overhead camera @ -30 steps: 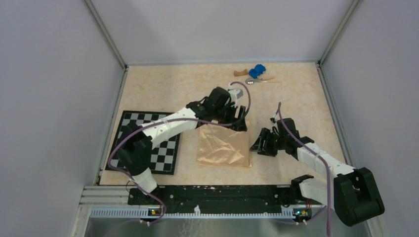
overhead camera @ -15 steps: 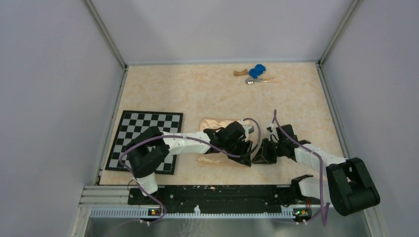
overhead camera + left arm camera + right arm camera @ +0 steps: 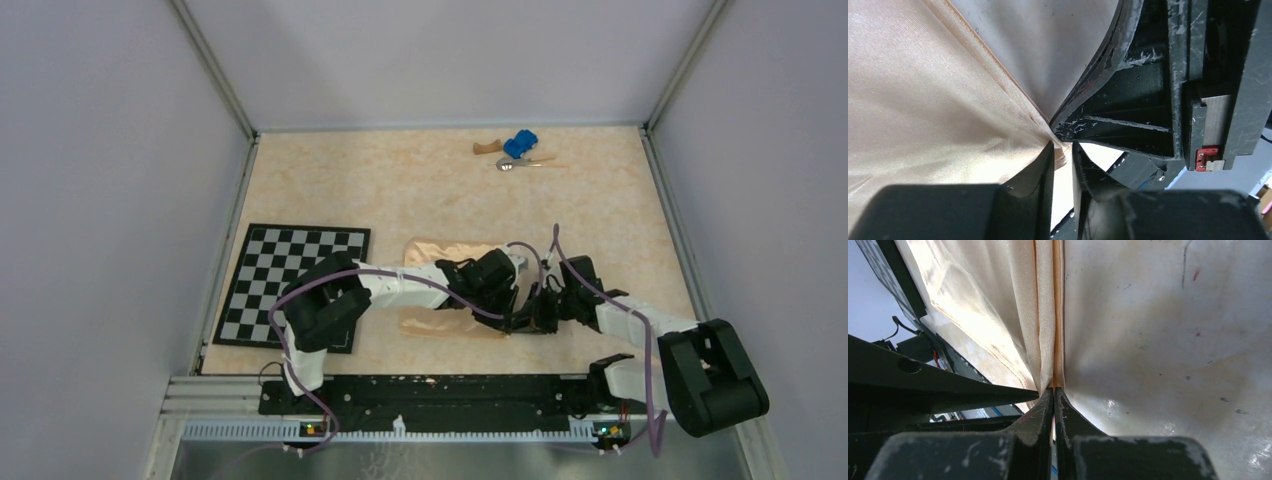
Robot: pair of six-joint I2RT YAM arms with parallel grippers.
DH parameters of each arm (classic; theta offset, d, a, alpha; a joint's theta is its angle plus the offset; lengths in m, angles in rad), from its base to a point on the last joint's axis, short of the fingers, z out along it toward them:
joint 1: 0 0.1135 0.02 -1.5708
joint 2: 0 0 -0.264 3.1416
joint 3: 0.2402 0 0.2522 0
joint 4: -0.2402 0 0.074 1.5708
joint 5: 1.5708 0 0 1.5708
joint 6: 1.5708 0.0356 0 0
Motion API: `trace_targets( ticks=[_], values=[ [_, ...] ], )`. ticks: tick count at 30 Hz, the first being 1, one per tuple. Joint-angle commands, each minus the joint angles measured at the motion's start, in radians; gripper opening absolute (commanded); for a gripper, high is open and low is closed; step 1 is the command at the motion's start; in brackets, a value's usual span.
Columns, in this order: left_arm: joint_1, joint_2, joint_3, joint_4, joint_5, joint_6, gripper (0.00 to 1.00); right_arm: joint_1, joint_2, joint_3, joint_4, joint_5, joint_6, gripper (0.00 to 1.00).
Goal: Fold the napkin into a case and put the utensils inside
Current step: Smooth out the lower triangle-folded napkin at the center of the board.
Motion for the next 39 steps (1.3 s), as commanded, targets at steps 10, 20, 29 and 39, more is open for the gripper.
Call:
trace_targets(
  ticks=[10, 20, 29, 39],
  values=[
    [-0.013, 0.005, 0.041, 0.072, 0.073, -0.032, 0.14, -0.007, 0.002, -0.019, 0.037, 0.005, 0.001, 0.00],
    [0.050, -0.311, -0.103, -0.033, -0.080, -0.013, 0.45, -0.007, -0.204, 0.048, -0.223, 0.173, 0.048, 0.45],
    [0.201, -0.594, -0.300, -0.079, -0.104, 0.007, 0.63, 0.123, -0.088, 0.097, -0.191, 0.233, 0.040, 0.49],
    [0.275, -0.712, -0.354, -0.095, -0.127, 0.023, 0.64, 0.208, 0.050, 0.140, -0.309, 0.519, 0.085, 0.09]
  ],
)
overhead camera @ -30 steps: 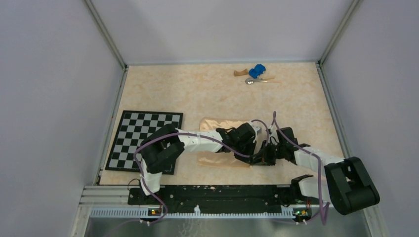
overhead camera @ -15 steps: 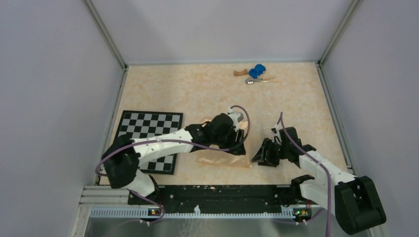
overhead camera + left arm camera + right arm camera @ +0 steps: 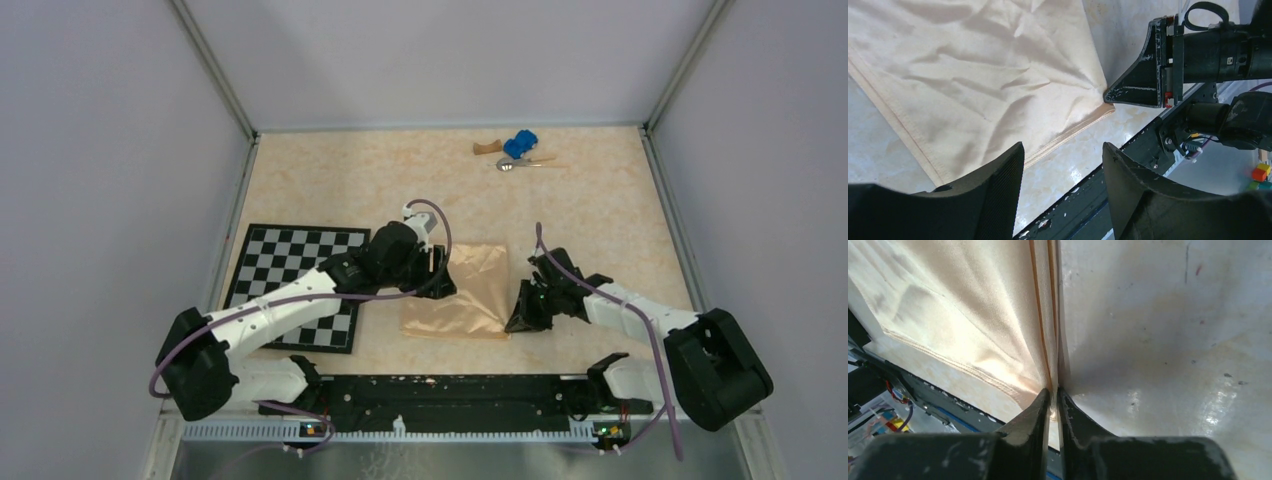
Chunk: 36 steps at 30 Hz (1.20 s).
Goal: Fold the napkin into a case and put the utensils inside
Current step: Smooth out the lower triangle-folded napkin at the center of the board.
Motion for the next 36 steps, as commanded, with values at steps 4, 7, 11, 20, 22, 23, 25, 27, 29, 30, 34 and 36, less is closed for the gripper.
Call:
trace_targets(
  ticks=[4, 7, 11, 20, 22, 23, 25, 27, 29, 30, 34, 36],
  values=[
    [0.064, -0.043, -0.026, 0.048, 0.019, 0.029, 0.65, -0.002, 0.015, -0.026, -0.117, 0.287, 0.085, 0.00],
    [0.114, -0.010, -0.034, 0.093, 0.082, 0.032, 0.65, -0.019, 0.003, -0.033, -0.133, 0.333, 0.103, 0.00],
    [0.178, 0.088, -0.010, 0.148, 0.132, 0.052, 0.65, -0.021, -0.007, -0.020, -0.107, 0.248, 0.052, 0.01],
    [0.276, 0.316, 0.132, 0.187, 0.164, 0.118, 0.63, 0.011, -0.126, -0.028, -0.150, 0.126, 0.037, 0.43],
    [0.292, 0.350, 0.147, 0.192, 0.167, 0.125, 0.62, 0.011, -0.111, -0.039, -0.135, 0.131, 0.036, 0.43],
    [0.299, 0.362, 0.154, 0.195, 0.171, 0.127, 0.62, 0.011, -0.093, -0.040, -0.127, 0.119, 0.031, 0.43],
    [0.310, 0.379, 0.155, 0.204, 0.183, 0.128, 0.61, 0.014, -0.061, -0.046, -0.103, 0.092, 0.026, 0.43],
    [0.319, 0.390, 0.155, 0.209, 0.186, 0.131, 0.61, 0.018, -0.050, -0.050, -0.092, 0.086, 0.025, 0.43],
    [0.329, 0.397, 0.154, 0.211, 0.184, 0.135, 0.61, 0.020, -0.049, -0.050, -0.096, 0.082, 0.021, 0.42],
    [0.334, 0.403, 0.152, 0.212, 0.186, 0.136, 0.61, 0.020, -0.050, -0.048, -0.101, 0.080, 0.019, 0.42],
    [0.355, 0.436, 0.163, 0.224, 0.188, 0.146, 0.61, 0.020, -0.051, -0.054, -0.115, 0.090, 0.018, 0.35],
    [0.363, 0.459, 0.174, 0.228, 0.191, 0.151, 0.60, 0.020, -0.043, -0.058, -0.115, 0.094, 0.021, 0.30]
  ],
)
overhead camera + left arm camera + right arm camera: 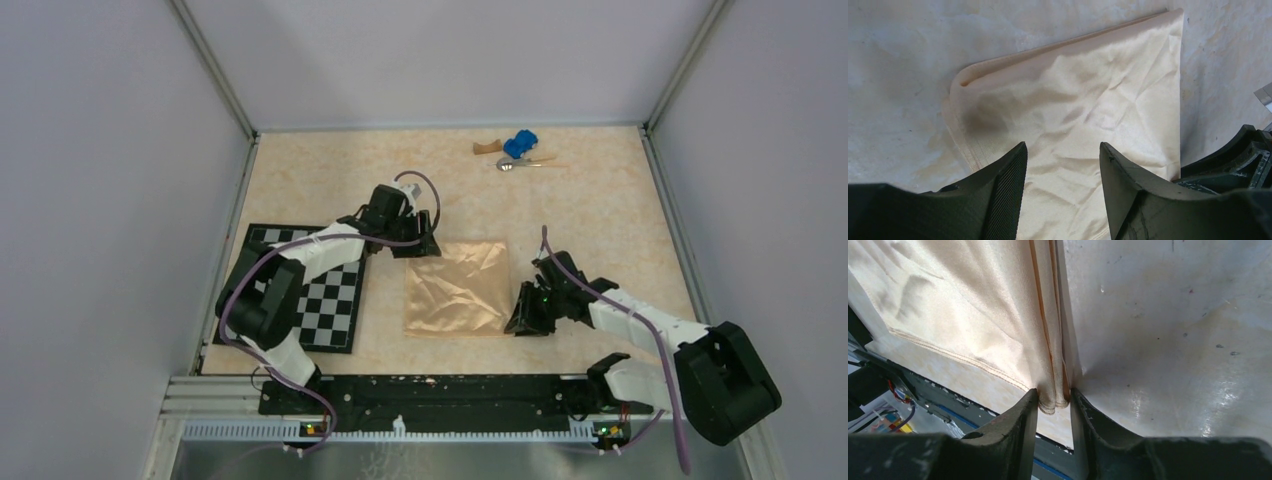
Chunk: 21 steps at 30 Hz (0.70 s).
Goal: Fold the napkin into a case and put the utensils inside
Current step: Smooth out the lower triangle-folded napkin at the center of the board.
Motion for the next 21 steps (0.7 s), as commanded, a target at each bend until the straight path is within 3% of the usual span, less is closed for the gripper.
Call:
trace_targets(
  ticks=[1, 7, 11, 21],
  values=[
    [0.022, 0.052, 0.050, 0.059, 0.016, 0.028, 0.60, 0.013, 0.033, -0.045, -0.054, 0.053, -0.021, 0.28],
    [0.045, 0.109, 0.075, 0.073, 0.011, 0.040, 0.59, 0.012, 0.038, -0.039, -0.049, 0.075, -0.019, 0.16],
    [0.053, 0.139, 0.085, 0.072, -0.003, 0.050, 0.59, 0.013, 0.083, -0.031, -0.048, 0.106, -0.011, 0.00],
    [0.060, 0.131, 0.051, 0.086, 0.047, 0.050, 0.58, -0.039, 0.106, 0.025, -0.117, 0.326, 0.026, 0.00]
  ],
)
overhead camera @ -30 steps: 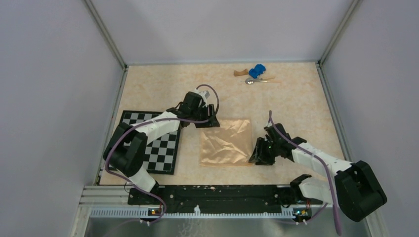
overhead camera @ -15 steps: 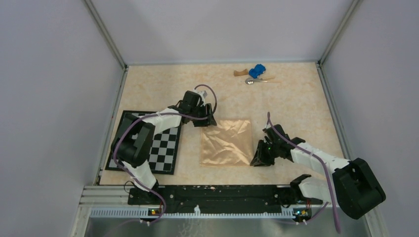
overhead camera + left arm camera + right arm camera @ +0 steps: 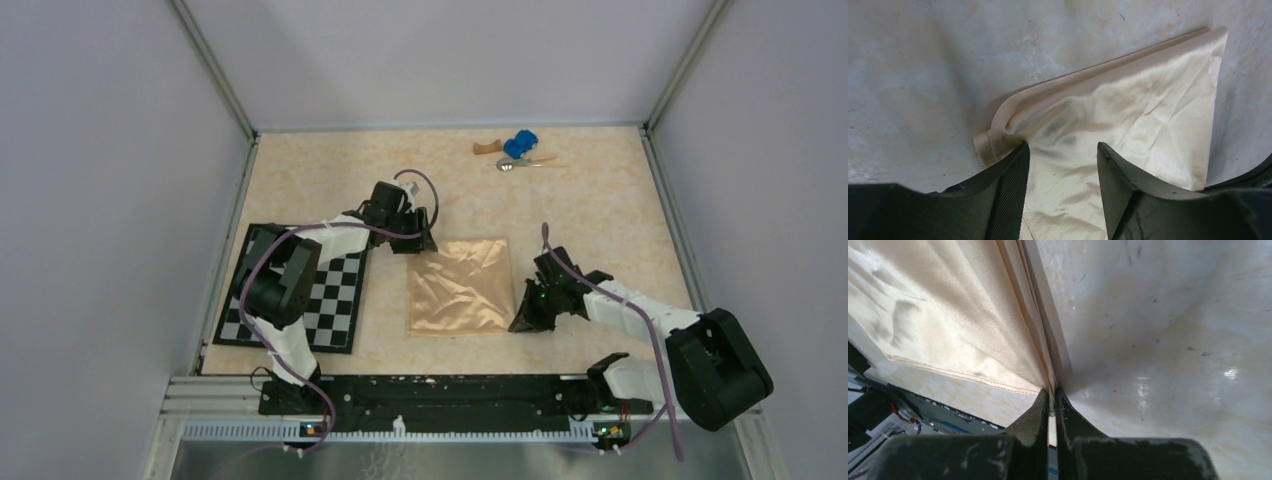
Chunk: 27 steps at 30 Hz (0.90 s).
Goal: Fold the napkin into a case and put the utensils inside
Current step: Smooth out the lower triangle-folded napkin at the center of the board.
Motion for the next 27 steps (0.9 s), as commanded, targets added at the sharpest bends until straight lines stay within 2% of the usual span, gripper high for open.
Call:
trace_targets(
  ticks=[1, 7, 17, 22, 27],
  values=[
    [0.006, -0.049, -0.014, 0.034, 0.047, 0.010, 0.58, -0.041, 0.029, -0.004, -0.084, 0.285, -0.041, 0.00],
    [0.006, -0.109, 0.035, -0.003, 0.053, 0.019, 0.60, -0.044, 0.043, 0.017, -0.087, 0.250, -0.065, 0.00],
    [0.029, -0.027, 0.003, 0.037, 0.033, 0.023, 0.59, -0.053, 0.060, 0.031, -0.105, 0.267, -0.046, 0.00],
    [0.054, 0.041, 0.028, 0.021, -0.021, 0.063, 0.58, -0.070, 0.106, 0.057, -0.152, 0.375, -0.027, 0.00],
    [0.049, 0.038, 0.007, 0.043, 0.021, 0.051, 0.58, -0.073, 0.067, 0.068, -0.141, 0.487, 0.007, 0.00]
  ],
)
